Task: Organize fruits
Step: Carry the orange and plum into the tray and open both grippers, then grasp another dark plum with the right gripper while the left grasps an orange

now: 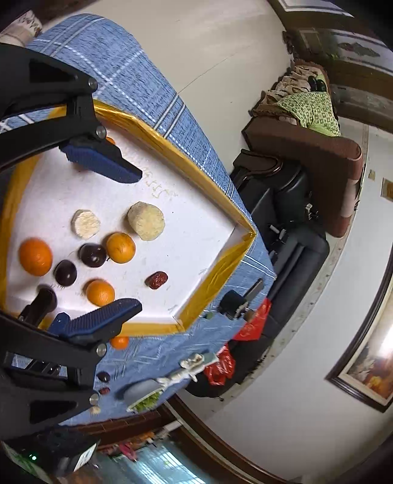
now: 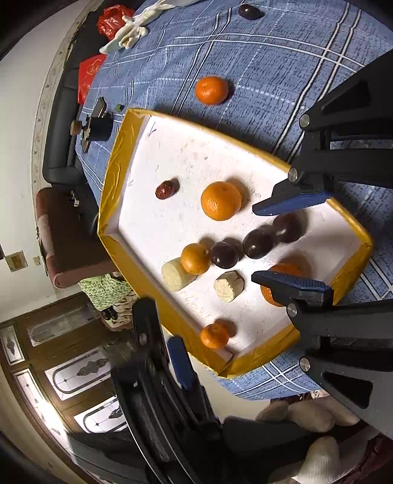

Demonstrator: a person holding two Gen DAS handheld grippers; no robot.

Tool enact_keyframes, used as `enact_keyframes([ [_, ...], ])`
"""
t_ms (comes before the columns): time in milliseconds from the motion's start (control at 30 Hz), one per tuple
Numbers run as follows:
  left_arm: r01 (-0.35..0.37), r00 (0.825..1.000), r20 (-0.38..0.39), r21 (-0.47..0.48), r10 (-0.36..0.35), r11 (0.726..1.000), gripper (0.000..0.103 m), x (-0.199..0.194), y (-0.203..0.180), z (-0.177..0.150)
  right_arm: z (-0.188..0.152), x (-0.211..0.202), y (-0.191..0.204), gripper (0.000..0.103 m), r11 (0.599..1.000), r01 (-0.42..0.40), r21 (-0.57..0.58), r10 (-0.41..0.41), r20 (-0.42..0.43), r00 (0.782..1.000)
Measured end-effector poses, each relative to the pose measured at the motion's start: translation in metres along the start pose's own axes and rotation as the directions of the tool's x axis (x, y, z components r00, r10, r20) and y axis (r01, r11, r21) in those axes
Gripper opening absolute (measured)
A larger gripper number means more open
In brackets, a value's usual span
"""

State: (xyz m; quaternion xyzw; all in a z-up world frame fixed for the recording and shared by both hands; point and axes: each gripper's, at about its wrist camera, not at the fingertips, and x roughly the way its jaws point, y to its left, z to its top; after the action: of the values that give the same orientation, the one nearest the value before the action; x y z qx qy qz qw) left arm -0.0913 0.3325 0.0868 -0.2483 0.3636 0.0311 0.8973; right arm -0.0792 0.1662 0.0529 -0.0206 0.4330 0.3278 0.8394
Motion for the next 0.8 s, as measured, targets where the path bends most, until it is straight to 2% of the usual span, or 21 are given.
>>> enact_keyframes([
  [133,0.018,1.0,-0.007,0.002,-0.018,1.0,0.079,-0.009,-0.007,-0.005,-0.006,-0.018,-0.01,0.044,1.0,0.004,0.025,-0.004,0.023,1.0],
  [233,0.034,0.999,-0.012,0.026,-0.034,0.999,0.08,-0.014,-0.018,-0.01,-0.016,-0.041,-0.025,0.055,0.998,0.024,0.058,-0.028,0.058,0.998],
  [433,0.077,0.997,-0.025,0.084,-0.075,0.994,0.08,-0.019,-0.043,-0.02,-0.046,-0.091,-0.082,0.06,0.978,0.153,0.142,-0.166,0.089,0.982],
  [533,0.091,0.995,-0.046,0.106,-0.087,0.99,0.081,-0.015,-0.054,-0.027,-0.068,-0.116,-0.121,0.066,0.948,0.221,0.231,-0.244,0.08,0.966],
  [667,0.095,0.993,-0.087,0.128,-0.084,0.987,0.082,-0.004,-0.067,-0.038,-0.091,-0.143,-0.18,0.067,0.882,0.287,0.373,-0.327,0.046,0.944],
  [800,0.103,0.989,-0.12,0.171,-0.083,0.98,0.082,0.006,-0.084,-0.049,-0.09,-0.153,-0.207,0.067,0.855,0.289,0.429,-0.343,0.051,0.938],
])
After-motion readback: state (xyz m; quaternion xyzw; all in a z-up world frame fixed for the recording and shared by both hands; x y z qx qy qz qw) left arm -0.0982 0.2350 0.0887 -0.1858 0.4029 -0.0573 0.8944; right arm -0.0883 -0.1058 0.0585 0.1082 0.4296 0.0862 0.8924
